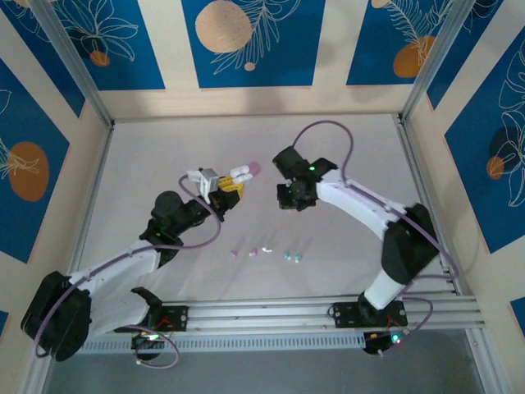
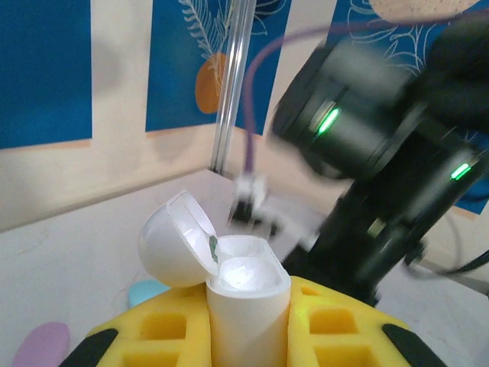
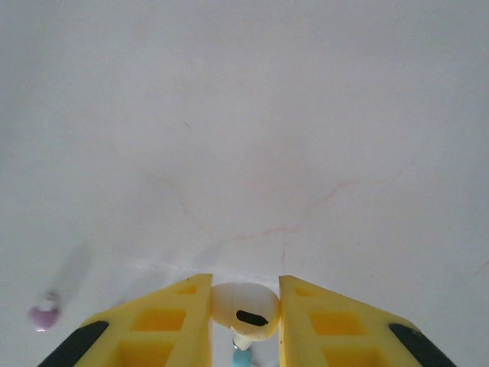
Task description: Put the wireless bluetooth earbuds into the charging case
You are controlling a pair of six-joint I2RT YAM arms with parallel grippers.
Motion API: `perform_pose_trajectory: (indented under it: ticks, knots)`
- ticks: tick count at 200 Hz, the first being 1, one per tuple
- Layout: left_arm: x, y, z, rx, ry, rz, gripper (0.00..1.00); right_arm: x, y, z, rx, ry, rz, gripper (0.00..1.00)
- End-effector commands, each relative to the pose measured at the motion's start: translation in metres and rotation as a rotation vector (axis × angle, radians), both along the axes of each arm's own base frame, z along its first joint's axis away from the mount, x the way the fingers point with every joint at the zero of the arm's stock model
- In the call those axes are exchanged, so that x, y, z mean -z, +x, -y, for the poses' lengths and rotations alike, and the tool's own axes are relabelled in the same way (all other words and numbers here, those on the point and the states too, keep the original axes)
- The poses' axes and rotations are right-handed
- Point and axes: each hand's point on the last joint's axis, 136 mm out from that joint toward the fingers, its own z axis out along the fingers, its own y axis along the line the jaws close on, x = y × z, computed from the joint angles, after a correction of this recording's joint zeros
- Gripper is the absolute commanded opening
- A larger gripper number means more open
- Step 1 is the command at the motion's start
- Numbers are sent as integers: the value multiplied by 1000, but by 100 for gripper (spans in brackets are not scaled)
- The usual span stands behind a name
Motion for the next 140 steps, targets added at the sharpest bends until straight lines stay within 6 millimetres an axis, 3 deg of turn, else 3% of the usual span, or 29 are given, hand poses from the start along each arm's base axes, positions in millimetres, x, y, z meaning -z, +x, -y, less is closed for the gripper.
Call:
perform_pose_trajectory:
  ticks: [1,32,62,94,140]
  knots:
    - [-29,-2,13,69,-85,54,0,-58,17,5,-40,41,245,25]
    - [-31,1,25,116,-123,54,0,-136,16,-6,-133,176,480,25]
    - [-35,2,38,156,-127,67,0,-180,5,-31,-262,252,576,25]
    - [-41,0,42,180,-135,84,0,-198,-1,-55,-349,272,626,25]
    - [-47,-3,42,181,-140,92,0,-199,1,-66,-379,301,634,26]
